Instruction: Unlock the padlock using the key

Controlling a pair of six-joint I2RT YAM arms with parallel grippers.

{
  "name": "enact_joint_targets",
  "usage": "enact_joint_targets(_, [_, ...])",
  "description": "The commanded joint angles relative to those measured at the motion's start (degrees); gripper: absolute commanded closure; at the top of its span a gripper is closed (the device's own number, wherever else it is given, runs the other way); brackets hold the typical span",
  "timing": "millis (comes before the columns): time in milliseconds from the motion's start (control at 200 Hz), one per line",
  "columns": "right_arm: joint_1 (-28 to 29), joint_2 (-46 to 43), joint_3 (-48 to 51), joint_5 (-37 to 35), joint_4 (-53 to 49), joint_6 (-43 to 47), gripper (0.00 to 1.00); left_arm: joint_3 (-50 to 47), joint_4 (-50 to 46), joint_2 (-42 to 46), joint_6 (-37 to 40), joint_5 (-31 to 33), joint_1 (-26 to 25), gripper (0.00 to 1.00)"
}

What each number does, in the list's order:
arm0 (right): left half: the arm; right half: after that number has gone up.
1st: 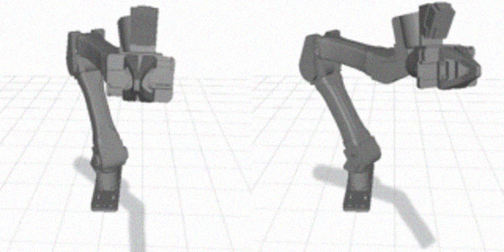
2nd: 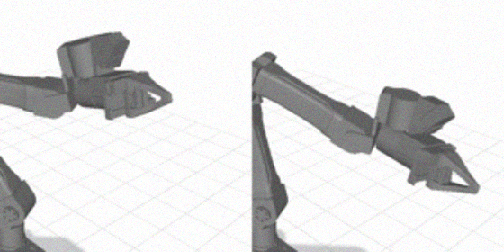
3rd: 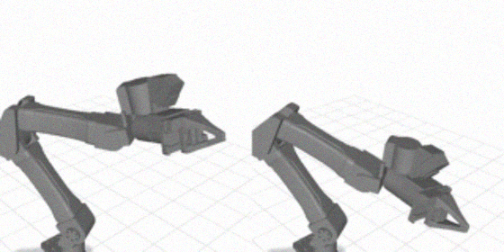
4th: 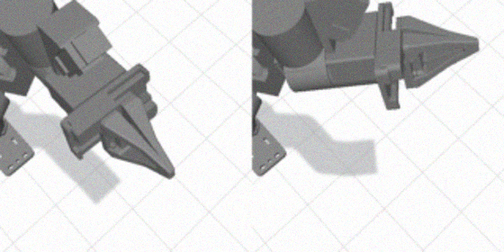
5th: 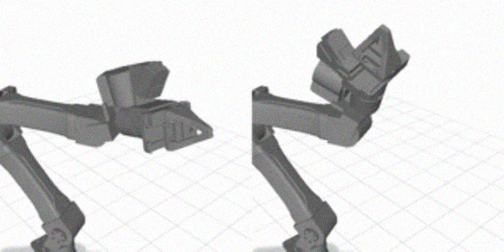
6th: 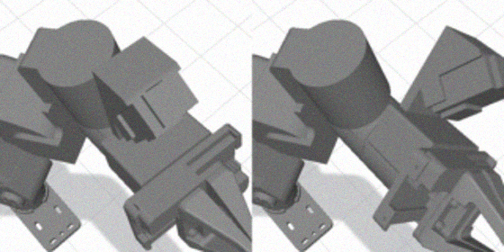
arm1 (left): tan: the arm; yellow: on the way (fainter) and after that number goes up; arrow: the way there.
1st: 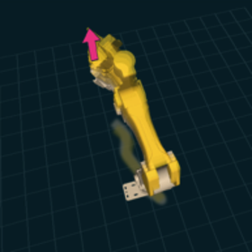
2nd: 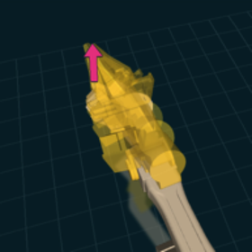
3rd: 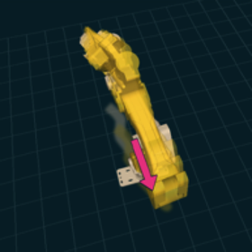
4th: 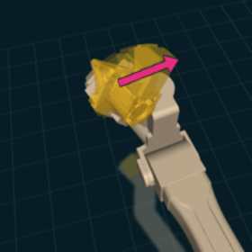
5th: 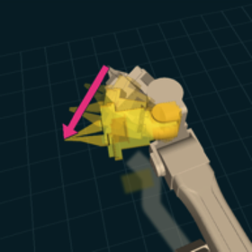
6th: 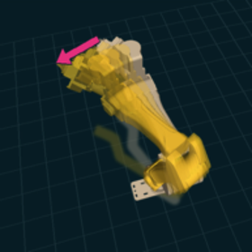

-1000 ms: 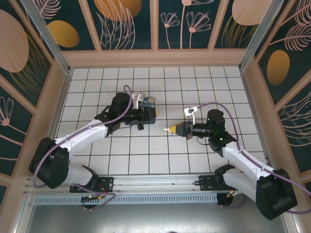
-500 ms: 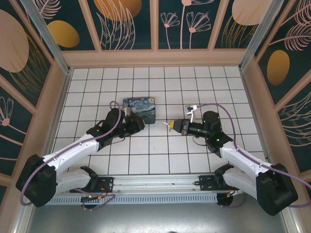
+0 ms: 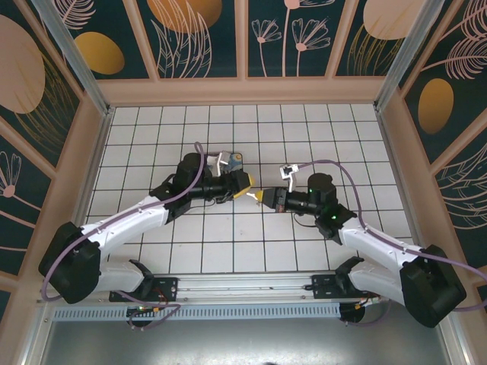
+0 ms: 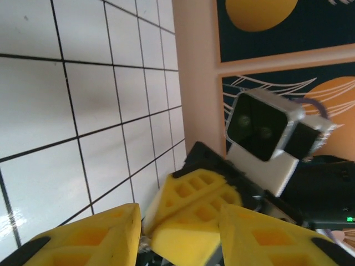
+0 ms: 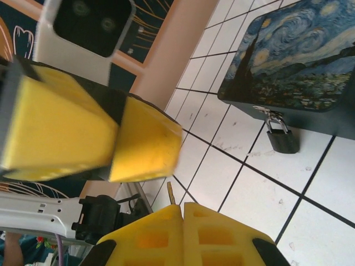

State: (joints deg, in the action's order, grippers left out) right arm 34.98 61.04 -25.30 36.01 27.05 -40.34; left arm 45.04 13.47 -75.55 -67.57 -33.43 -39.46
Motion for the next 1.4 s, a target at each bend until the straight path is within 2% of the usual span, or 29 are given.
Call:
enact_joint_targets(0, [0.47,-0.55,-2.74,-0.97,0.84,2.14,1.0,0.36,0.99,0.21,0.24,-0.93,0.02,0.62])
enact_joint_targets(160, [0.42,-0.63,-2.91,-0.85,0.07,2.15,1.0,4.93,-11.72,0.6,8.31,4.27,0.04,0.65])
enact_joint_targets(315, [0.18,0.51,-3.4,-0.71,0.52,1.41,1.0,4.32,-8.43,0.46,7.58,1.45,-0.05,0.74])
enact_joint_targets(435, [-0.24,1.25,-3.59,-0.55,2.3,0.34,1.0,3.95,-6.18,1.04,7.54,-0.53,-0.08,0.75])
enact_joint_targets(636, [-1.9,1.8,-3.25,0.91,5.51,-1.64,1.0,4.89,-11.36,1.3,10.67,1.12,-0.06,0.73])
enact_joint_targets(751, [-2.45,1.38,-2.73,1.43,5.73,-1.89,1.0,5.76,-16.15,1.28,12.77,5.9,0.02,0.71])
enact_joint_targets(1106, [-2.56,2.59,-3.48,1.56,6.37,-2.32,1.0,4.73,-10.64,1.79,11.68,1.07,-0.01,0.72])
enact_joint_targets(1281, [-2.47,4.15,-3.62,2.28,8.92,-3.5,1.0,3.53,-8.31,2.71,10.79,-0.55,-0.02,0.76])
enact_joint_targets(1396, [-2.37,4.88,-3.53,2.67,10.65,-4.32,1.0,3.31,-8.03,2.86,11.14,-1.25,-0.08,0.82])
